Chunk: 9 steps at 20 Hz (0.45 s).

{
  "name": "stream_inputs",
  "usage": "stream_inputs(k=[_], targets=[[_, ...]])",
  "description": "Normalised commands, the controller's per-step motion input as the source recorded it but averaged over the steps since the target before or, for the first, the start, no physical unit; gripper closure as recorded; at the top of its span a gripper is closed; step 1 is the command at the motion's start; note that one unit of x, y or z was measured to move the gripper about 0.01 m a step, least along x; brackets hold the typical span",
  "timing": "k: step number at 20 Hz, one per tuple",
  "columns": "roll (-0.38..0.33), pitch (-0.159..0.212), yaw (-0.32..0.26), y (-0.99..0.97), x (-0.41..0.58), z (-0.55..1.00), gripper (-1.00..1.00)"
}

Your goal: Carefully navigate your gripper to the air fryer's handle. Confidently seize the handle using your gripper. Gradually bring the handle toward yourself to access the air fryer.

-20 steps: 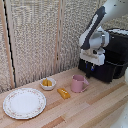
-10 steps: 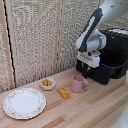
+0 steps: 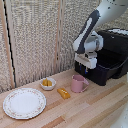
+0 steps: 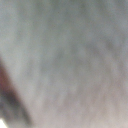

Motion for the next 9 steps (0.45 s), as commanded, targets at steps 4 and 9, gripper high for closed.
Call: stream_inputs(k=[4, 9], targets=[[-0.035, 0.120, 0.000, 0.00, 0.000, 0.58, -1.00], [-0.005, 0.139, -0.009, 0.07, 0.040, 0.69, -1.00]])
